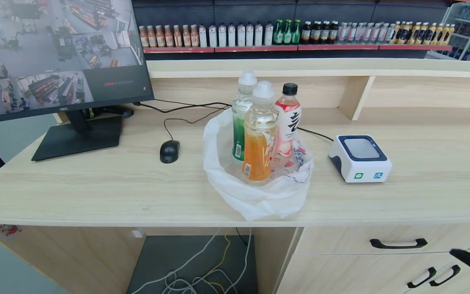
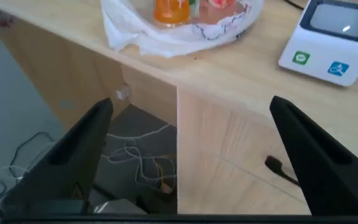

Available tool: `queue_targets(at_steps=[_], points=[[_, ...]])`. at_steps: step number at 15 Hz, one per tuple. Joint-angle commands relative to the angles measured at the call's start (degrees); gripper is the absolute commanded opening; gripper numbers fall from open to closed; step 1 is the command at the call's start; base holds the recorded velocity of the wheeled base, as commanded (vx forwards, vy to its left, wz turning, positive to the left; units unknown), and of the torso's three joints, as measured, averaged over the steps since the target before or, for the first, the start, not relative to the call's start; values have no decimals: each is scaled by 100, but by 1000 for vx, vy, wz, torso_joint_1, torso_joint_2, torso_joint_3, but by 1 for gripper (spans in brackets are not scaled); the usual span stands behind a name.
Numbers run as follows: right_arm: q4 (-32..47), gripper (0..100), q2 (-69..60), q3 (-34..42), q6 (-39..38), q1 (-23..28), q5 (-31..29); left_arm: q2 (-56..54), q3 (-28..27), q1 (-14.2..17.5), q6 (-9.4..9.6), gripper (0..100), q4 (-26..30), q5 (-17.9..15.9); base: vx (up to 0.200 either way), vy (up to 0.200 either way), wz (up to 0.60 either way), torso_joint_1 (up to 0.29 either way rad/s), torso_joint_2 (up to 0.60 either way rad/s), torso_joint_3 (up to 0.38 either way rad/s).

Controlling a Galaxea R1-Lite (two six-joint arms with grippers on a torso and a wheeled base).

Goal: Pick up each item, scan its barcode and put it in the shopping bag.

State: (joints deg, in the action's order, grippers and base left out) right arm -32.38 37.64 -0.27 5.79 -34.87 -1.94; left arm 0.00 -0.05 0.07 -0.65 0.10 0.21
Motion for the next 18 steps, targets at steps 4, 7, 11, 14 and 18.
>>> queue_targets(at_steps=[4, 7, 11, 14, 18], points=[[3387, 100, -3307, -140, 194, -12, 238, 0, 5, 1, 3, 100, -1, -3, 0, 0, 0, 0, 0, 0], [3387, 100, -3079, -140, 115, 1579, 238, 0, -4, 1, 3, 100, -1, 6, 0, 0, 0, 0, 0, 0], [3247, 100, -3220, 18, -289, 2766, 194, 0, 5, 1, 3, 100, -1, 6, 0, 0, 0, 0, 0, 0], [3247, 100, -3220, 18, -430, 2766, 176, 0, 5, 1, -14, 100, -1, -3, 0, 0, 0, 0, 0, 0], [3238, 100, -3220, 27, -667, 2862, 97, 0, 5, 1, -6, 100, -1, 6, 0, 0, 0, 0, 0, 0]])
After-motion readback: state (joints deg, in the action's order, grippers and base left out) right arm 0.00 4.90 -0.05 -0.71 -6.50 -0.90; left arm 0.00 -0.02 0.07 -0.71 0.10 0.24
